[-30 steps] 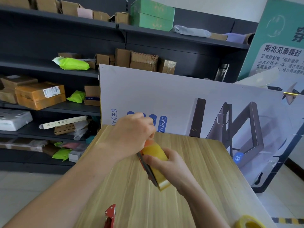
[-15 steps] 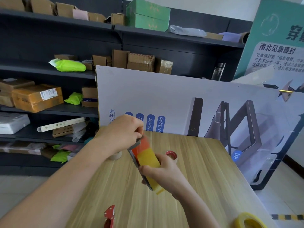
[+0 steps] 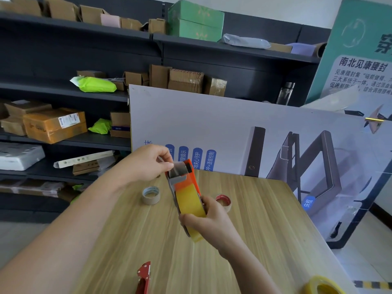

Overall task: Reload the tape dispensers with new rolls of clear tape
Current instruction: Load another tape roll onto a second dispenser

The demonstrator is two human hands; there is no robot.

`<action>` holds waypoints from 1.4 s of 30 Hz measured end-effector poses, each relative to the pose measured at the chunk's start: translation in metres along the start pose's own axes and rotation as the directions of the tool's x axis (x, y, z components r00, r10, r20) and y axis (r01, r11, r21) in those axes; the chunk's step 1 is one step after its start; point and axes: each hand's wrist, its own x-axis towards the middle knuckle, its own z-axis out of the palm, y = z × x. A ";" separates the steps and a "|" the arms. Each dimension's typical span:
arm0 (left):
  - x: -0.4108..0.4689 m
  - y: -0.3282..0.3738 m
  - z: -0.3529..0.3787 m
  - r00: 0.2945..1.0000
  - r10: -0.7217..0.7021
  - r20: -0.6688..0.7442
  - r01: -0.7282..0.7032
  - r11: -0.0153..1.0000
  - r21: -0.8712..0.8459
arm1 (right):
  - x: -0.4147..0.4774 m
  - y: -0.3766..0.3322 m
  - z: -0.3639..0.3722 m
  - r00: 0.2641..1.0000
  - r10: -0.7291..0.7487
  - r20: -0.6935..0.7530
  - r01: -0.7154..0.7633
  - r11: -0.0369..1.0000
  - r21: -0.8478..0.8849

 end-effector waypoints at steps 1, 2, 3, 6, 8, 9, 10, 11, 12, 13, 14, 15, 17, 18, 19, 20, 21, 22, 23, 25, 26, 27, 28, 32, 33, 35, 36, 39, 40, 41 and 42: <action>-0.001 0.001 0.001 1.000 0.003 -0.007 -0.003 1.000 -0.003 | 0.001 0.001 0.002 1.000 0.001 -0.024 -0.001 1.000 0.022; -0.001 0.002 0.002 1.000 0.009 -0.016 -0.009 1.000 0.012 | 0.002 0.002 0.004 0.998 0.010 -0.057 -0.007 0.999 0.047; -0.001 0.004 0.002 1.000 0.013 -0.020 -0.012 0.999 0.035 | 0.003 0.004 0.005 0.997 0.019 -0.080 -0.014 0.997 0.071; -0.002 0.005 -0.004 1.000 -0.016 0.003 0.016 1.000 -0.012 | 0.003 0.009 0.008 0.998 0.040 -0.052 -0.033 0.991 0.132; -0.002 0.003 -0.010 0.998 -0.051 0.042 0.057 0.988 -0.143 | 0.003 0.012 0.006 0.998 0.065 0.004 -0.065 0.984 0.169; -0.002 0.003 -0.012 0.996 -0.057 0.063 0.069 0.978 -0.196 | 0.003 0.013 0.006 0.997 0.075 0.019 -0.077 0.982 0.171; -0.002 0.003 -0.014 0.995 -0.054 0.088 0.073 0.972 -0.224 | 0.004 0.015 0.006 0.996 0.089 0.018 -0.091 0.982 0.168; -0.002 0.005 -0.016 0.992 -0.045 0.119 0.072 0.971 -0.229 | 0.005 0.016 0.008 0.995 0.102 0.001 -0.101 0.980 0.172; -0.002 0.006 -0.016 0.987 -0.037 0.156 0.071 0.973 -0.220 | 0.006 0.016 0.009 0.993 0.113 -0.022 -0.107 0.978 0.178; -0.001 0.008 -0.017 0.981 -0.032 0.194 0.073 0.976 -0.206 | 0.007 0.016 0.009 0.993 0.113 -0.043 -0.103 0.976 0.192; -0.001 0.009 -0.018 0.974 -0.031 0.226 0.076 0.978 -0.192 | 0.008 0.017 0.010 0.993 0.109 -0.052 -0.096 0.974 0.204; 0.000 0.010 -0.020 0.969 -0.034 0.245 0.081 0.980 -0.184 | 0.008 0.017 0.010 0.994 0.101 -0.050 -0.088 0.973 0.212; 0.002 0.008 -0.024 0.972 -0.045 0.231 0.095 0.973 -0.211 | 0.006 0.017 0.008 0.996 0.088 -0.008 -0.084 0.973 0.216; 0.003 0.007 -0.025 0.978 -0.053 0.203 0.102 0.966 -0.237 | 0.006 0.017 0.007 0.996 0.080 0.026 -0.084 0.973 0.216; 0.004 0.006 -0.025 0.984 -0.061 0.165 0.102 0.962 -0.252 | 0.005 0.017 0.005 0.996 0.070 0.062 -0.081 0.974 0.210; 0.004 0.006 -0.024 0.990 -0.066 0.127 0.096 0.963 -0.251 | 0.005 0.017 0.004 0.993 0.064 0.098 -0.083 0.975 0.205; 0.005 0.006 -0.022 0.993 -0.063 0.098 0.085 0.967 -0.241 | 0.006 0.017 0.003 0.991 0.062 0.116 -0.085 0.975 0.207; 0.005 0.006 -0.020 0.995 -0.056 0.088 0.075 0.970 -0.231 | 0.006 0.016 0.004 0.991 0.069 0.112 -0.091 0.974 0.208; 0.006 0.007 -0.019 0.994 -0.048 0.098 0.069 0.971 -0.231 | 0.007 0.015 0.007 0.994 0.077 0.081 -0.093 0.972 0.214; 0.006 0.008 -0.018 0.990 -0.043 0.137 0.078 0.963 -0.260 | 0.010 0.016 0.011 0.995 0.099 -0.012 -0.093 0.970 0.225; 0.007 0.007 -0.020 0.987 -0.045 0.151 0.087 0.955 -0.285 | 0.010 0.016 0.011 0.994 0.105 -0.037 -0.094 0.970 0.224; 0.008 0.006 -0.021 0.987 -0.051 0.155 0.098 0.946 -0.310 | 0.011 0.016 0.011 0.994 0.100 -0.040 -0.088 0.970 0.226; 0.008 0.004 -0.023 0.987 -0.061 0.149 0.108 0.938 -0.330 | 0.011 0.015 0.011 0.996 0.089 -0.020 -0.082 0.969 0.234; 0.012 -0.002 -0.023 0.993 -0.104 0.055 0.116 0.943 -0.312 | 0.011 0.012 0.007 0.998 0.039 0.056 -0.051 0.969 0.243; 0.013 -0.002 -0.023 0.994 -0.107 0.029 0.111 0.947 -0.302 | 0.011 0.012 0.006 0.997 0.029 0.067 -0.044 0.970 0.241; 0.016 0.000 -0.023 0.994 -0.106 -0.033 0.092 0.954 -0.284 | 0.011 0.007 0.005 0.997 0.016 0.074 -0.034 0.969 0.245; 0.017 0.001 -0.023 0.992 -0.104 -0.067 0.082 0.957 -0.279 | 0.011 0.004 0.004 0.997 0.016 0.074 -0.034 0.968 0.248; 0.017 0.006 -0.020 0.980 -0.061 -0.188 0.019 0.976 -0.215 | 0.013 -0.001 0.004 0.998 0.030 0.058 -0.044 0.966 0.254; 0.015 0.008 -0.018 0.974 -0.029 -0.227 -0.011 0.985 -0.172 | 0.013 -0.004 0.004 0.998 0.042 0.053 -0.055 0.963 0.263; 0.014 0.010 -0.016 0.966 0.004 -0.259 -0.042 0.989 -0.139 | 0.015 -0.004 0.003 0.997 0.052 0.059 -0.067 0.959 0.276; 0.013 0.013 -0.013 0.957 0.037 -0.287 -0.073 0.990 -0.118 | 0.015 -0.005 0.003 0.996 0.072 0.059 -0.086 0.956 0.279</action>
